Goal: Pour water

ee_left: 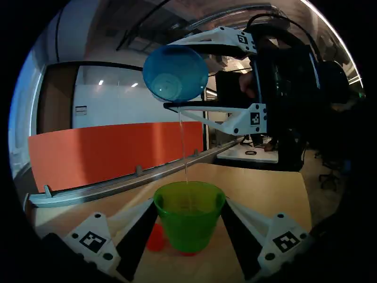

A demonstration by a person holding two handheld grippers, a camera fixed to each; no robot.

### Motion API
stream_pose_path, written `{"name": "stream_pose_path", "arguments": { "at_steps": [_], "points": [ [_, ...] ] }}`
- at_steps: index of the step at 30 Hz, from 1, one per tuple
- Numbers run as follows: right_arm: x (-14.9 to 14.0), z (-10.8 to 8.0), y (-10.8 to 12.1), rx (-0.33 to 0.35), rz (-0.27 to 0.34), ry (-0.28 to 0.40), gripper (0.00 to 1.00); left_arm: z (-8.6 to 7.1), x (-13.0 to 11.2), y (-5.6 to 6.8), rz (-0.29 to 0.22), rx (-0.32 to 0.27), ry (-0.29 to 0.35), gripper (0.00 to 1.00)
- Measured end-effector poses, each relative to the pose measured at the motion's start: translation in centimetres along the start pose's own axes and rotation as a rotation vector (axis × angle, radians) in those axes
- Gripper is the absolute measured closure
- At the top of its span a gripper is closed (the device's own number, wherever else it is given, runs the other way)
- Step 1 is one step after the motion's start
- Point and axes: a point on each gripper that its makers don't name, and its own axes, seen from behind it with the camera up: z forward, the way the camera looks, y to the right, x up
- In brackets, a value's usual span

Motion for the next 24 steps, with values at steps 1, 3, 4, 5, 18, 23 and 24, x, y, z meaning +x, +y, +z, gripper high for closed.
{"name": "stream_pose_path", "arguments": {
  "at_steps": [1,3,4,5,18,23,24],
  "points": [
    [0.04,0.01,0.01,0.0,-0.005,0.0,0.09,0.02,-0.01,0.0,-0.001,0.0,0.0,0.13],
    [0.11,0.02,0.03,-0.001,-0.015,0.0,0.09,0.05,-0.04,-0.01,-0.002,0.001,0.001,0.13],
    [0.16,0.02,0.02,-0.001,-0.018,0.001,0.09,0.06,-0.04,-0.02,-0.003,0.001,0.002,0.13],
    [0.2,0.03,0.01,-0.001,-0.02,0.001,0.09,0.06,-0.05,-0.04,-0.004,0.001,0.002,0.13],
    [0.47,-0.12,-0.08,-0.002,0.0,0.008,0.09,-0.09,0.02,-0.17,-0.004,0.008,0.004,0.13],
    [0.08,-0.41,-0.04,-0.002,0.08,0.012,0.09,-0.26,0.13,-0.17,-0.003,0.009,0.004,0.13],
    [-0.03,-0.48,-0.04,-0.001,0.099,0.012,0.09,-0.29,0.14,-0.17,-0.002,0.009,0.004,0.13]
  ]
}}
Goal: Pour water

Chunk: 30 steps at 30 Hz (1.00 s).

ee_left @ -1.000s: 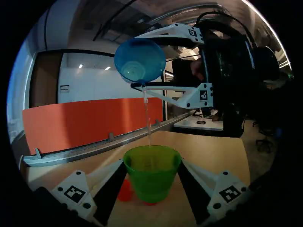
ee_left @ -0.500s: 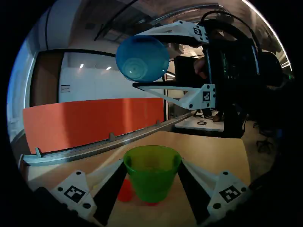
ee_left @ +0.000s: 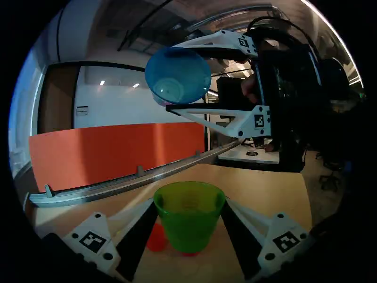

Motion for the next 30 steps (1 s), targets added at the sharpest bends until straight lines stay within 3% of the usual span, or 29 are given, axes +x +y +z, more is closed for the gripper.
{"name": "stream_pose_path", "arguments": {
  "at_steps": [16,30],
  "points": [
    [-1.1,-1.6,-0.3,0.008,0.367,0.024,0.09,-0.4,0.3,-0.1,0.007,0.006,0.0,0.13],
    [0.5,-3.0,-0.3,0.015,0.811,0.06,0.09,-0.7,0.8,-0.4,0.018,0.013,0.0,0.13]
  ]
}}
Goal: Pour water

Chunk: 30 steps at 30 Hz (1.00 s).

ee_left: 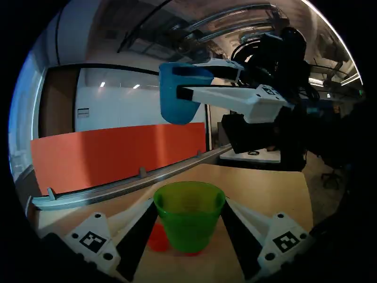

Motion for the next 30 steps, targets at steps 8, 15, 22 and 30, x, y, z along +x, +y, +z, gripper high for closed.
{"name": "stream_pose_path", "arguments": {
  "at_steps": [8,15,22,30],
  "points": [
    [0.7,-0.5,-0.9,0.035,0.238,0.009,0.09,-0.2,0.3,-0.2,0.004,0.004,0.001,0.13],
    [0.7,-0.7,-1.3,0.07,0.43,-0.005,0.09,-0.3,0.5,-0.2,0.008,0.006,0.0,0.13],
    [0.4,-0.8,-1.3,0.1,0.568,-0.015,0.09,-0.2,0.7,-0.2,0.01,0.007,0.001,0.13],
    [-0.1,-1.2,-1.1,0.096,0.601,-0.028,0.09,-0.3,0.7,-0.6,0.007,0.014,-0.006,0.13]
  ]
}}
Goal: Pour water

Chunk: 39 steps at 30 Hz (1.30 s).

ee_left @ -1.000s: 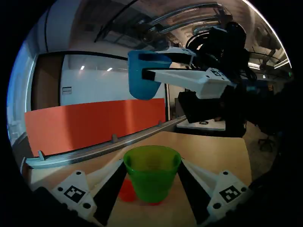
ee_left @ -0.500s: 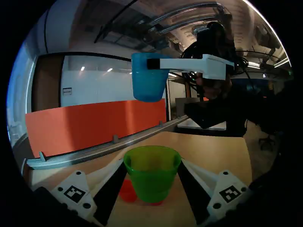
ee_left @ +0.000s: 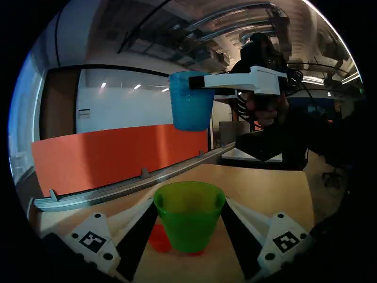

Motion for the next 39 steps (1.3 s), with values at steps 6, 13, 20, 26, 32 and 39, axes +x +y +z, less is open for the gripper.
{"name": "stream_pose_path", "arguments": {
  "at_steps": [6,13,20,26,32,39],
  "points": [
    [-0.3,-0.7,0.9,-0.02,0.005,-0.001,0.09,-0.2,-0.1,-0.5,-0.001,0.012,-0.004,0.13],
    [-0.9,-2.2,2.3,-0.06,0.01,-0.006,0.09,-0.7,-0.1,-1.5,-0.004,0.036,-0.008,0.13],
    [-2.1,-4.2,4.2,-0.109,0.024,-0.015,0.09,-1.2,0.0,-2.3,-0.002,0.053,-0.02,0.13],
    [-2.9,-5.7,5.2,-0.143,0.019,-0.023,0.09,-1.5,0.1,-2.6,0.005,0.057,-0.033,0.13],
    [-3.4,-6.8,5.7,-0.152,0.025,-0.024,0.09,-1.8,0.3,-2.9,0.014,0.062,-0.042,0.13],
    [-4.8,-7.6,5.7,-0.154,0.025,-0.043,0.09,-1.9,0.3,-2.9,0.021,0.056,-0.061,0.13]
  ]
}}
